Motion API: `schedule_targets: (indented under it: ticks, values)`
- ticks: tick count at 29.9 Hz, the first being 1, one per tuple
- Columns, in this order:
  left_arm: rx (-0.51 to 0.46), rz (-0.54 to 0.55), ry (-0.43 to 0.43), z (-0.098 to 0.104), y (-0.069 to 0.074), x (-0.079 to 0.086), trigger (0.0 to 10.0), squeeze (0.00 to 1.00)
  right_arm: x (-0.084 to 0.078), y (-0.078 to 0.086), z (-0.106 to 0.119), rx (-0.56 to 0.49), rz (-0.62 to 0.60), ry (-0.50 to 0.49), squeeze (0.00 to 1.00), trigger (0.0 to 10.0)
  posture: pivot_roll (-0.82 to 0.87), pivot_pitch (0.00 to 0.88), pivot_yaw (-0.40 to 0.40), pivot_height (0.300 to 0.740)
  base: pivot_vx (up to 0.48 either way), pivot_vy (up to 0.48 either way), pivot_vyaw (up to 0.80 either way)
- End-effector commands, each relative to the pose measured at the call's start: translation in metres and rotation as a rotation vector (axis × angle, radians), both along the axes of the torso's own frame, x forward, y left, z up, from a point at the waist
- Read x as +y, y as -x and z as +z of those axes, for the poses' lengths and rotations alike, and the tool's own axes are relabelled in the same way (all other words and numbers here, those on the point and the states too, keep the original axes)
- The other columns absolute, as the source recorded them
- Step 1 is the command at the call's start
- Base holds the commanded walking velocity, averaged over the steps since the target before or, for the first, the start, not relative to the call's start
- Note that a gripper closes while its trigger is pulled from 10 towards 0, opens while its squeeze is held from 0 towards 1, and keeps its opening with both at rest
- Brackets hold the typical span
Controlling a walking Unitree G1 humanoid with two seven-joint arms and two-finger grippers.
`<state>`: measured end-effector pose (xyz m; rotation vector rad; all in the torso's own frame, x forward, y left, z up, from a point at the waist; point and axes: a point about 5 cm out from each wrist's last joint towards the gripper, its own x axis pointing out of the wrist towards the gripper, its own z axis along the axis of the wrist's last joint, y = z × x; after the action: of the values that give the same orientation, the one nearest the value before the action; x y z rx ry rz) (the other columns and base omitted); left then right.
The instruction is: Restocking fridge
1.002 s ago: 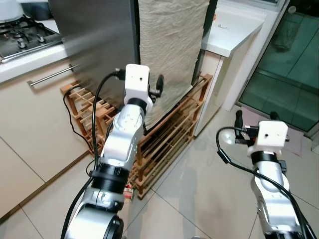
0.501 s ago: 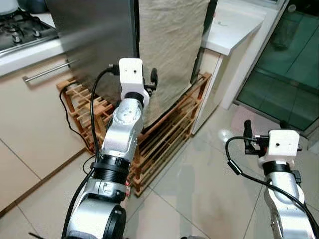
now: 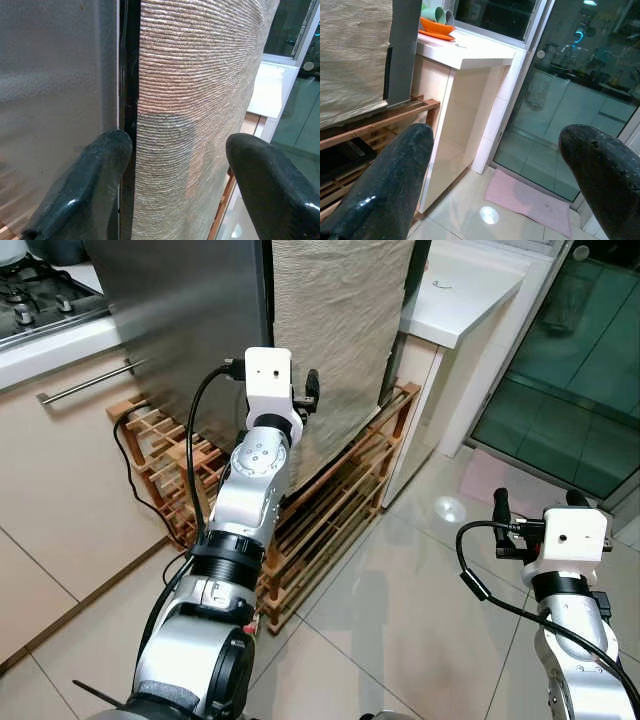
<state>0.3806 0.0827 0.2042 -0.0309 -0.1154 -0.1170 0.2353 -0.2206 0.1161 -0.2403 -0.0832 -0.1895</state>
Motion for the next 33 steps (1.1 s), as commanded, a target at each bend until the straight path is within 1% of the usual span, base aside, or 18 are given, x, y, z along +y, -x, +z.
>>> schedule_targets:
  ticks: [1, 5, 9, 12, 14, 15, 16, 18, 21, 22, 24, 25, 26, 27, 28, 29, 33]
  values:
    - [0.011, -0.017, -0.001, 0.001, -0.003, -0.005, 10.0, 0.00, -0.002, 0.002, 0.003, -0.003, -0.011, 0.002, 0.00, 10.0, -0.16, 0.022, -0.039, 0.740, 0.000, 0.000, 0.00]
    - [0.048, 0.004, 0.024, -0.002, -0.008, -0.005, 10.0, 0.00, -0.001, 0.002, 0.003, 0.001, -0.010, 0.000, 0.00, 10.0, -0.17, 0.022, -0.037, 0.740, 0.000, 0.000, 0.00]
    - [0.109, -0.002, 0.086, -0.008, -0.010, -0.007, 10.0, 0.00, -0.002, 0.003, 0.003, 0.005, -0.019, -0.006, 0.00, 10.0, -0.17, 0.022, -0.035, 0.740, 0.000, 0.000, 0.00]
    - [0.113, -0.061, 0.072, -0.008, -0.009, -0.018, 10.0, 0.00, -0.003, 0.003, 0.002, 0.008, -0.019, -0.007, 0.00, 10.0, -0.17, 0.024, -0.035, 0.740, 0.000, 0.000, 0.00]
    - [0.119, -0.110, 0.039, -0.009, -0.009, -0.028, 10.0, 0.00, -0.002, 0.003, 0.002, 0.009, -0.018, -0.008, 0.00, 10.0, -0.17, 0.026, -0.035, 0.740, 0.000, 0.000, 0.00]
    - [0.119, -0.110, 0.039, -0.009, -0.009, -0.028, 10.0, 0.00, -0.002, 0.003, 0.002, 0.009, -0.018, -0.008, 0.00, 10.0, -0.17, 0.026, -0.035, 0.740, 0.000, 0.000, 0.00]
    - [0.112, -0.162, 0.007, -0.007, -0.008, -0.038, 10.0, 0.00, -0.001, 0.002, 0.003, 0.009, -0.017, -0.010, 0.00, 10.0, -0.17, 0.028, -0.035, 0.740, 0.000, 0.000, 0.00]
    - [0.099, -0.234, -0.042, -0.005, -0.006, -0.051, 10.0, 0.00, 0.000, 0.002, 0.002, 0.011, -0.016, -0.012, 0.00, 10.0, -0.17, 0.028, -0.036, 0.740, 0.000, 0.000, 0.00]
    - [0.047, -0.356, -0.122, 0.003, 0.000, -0.074, 10.0, 0.00, 0.001, 0.002, 0.002, 0.014, -0.011, -0.015, 0.00, 10.0, -0.17, 0.029, -0.036, 0.740, 0.000, 0.000, 0.00]
    - [0.017, -0.430, -0.147, 0.007, 0.005, -0.086, 10.0, 0.00, 0.001, 0.002, 0.002, 0.015, -0.010, -0.016, 0.00, 10.0, -0.17, 0.029, -0.035, 0.740, 0.000, 0.000, 0.00]
    - [-0.014, -0.508, -0.165, 0.011, 0.010, -0.097, 10.0, 0.00, 0.001, 0.002, 0.002, 0.015, -0.010, -0.016, 0.00, 10.0, -0.17, 0.029, -0.035, 0.740, 0.000, 0.000, 0.00]
    - [-0.014, -0.508, -0.165, 0.011, 0.010, -0.097, 10.0, 0.00, 0.001, 0.002, 0.002, 0.015, -0.010, -0.016, 0.00, 10.0, -0.17, 0.029, -0.035, 0.740, 0.000, 0.000, 0.00]
    - [-0.058, -0.630, -0.163, 0.016, 0.021, -0.112, 10.0, 0.00, 0.002, 0.001, 0.001, 0.017, -0.009, -0.017, 0.00, 10.0, -0.17, 0.029, -0.034, 0.740, 0.000, 0.000, 0.00]
    - [-0.058, -0.630, -0.163, 0.016, 0.021, -0.112, 10.0, 0.00, 0.002, 0.001, 0.001, 0.017, -0.009, -0.017, 0.00, 10.0, -0.17, 0.029, -0.034, 0.740, 0.000, 0.000, 0.00]
    - [-0.094, -0.744, -0.143, 0.021, 0.032, -0.125, 10.0, 0.00, 0.002, 0.001, 0.001, 0.017, -0.009, -0.019, 0.00, 10.0, -0.17, 0.028, -0.033, 0.740, 0.000, 0.000, 0.00]
    - [-0.108, -0.793, -0.126, 0.023, 0.036, -0.130, 10.0, 0.00, 0.003, 0.001, 0.001, 0.018, -0.010, -0.019, 0.00, 10.0, -0.17, 0.028, -0.033, 0.740, 0.000, 0.000, 0.00]
    - [-0.151, -0.893, -0.075, 0.031, 0.047, -0.139, 10.0, 0.00, 0.003, 0.001, 0.000, 0.022, -0.011, -0.021, 0.00, 10.0, -0.17, 0.029, -0.028, 0.740, 0.000, 0.000, 0.00]
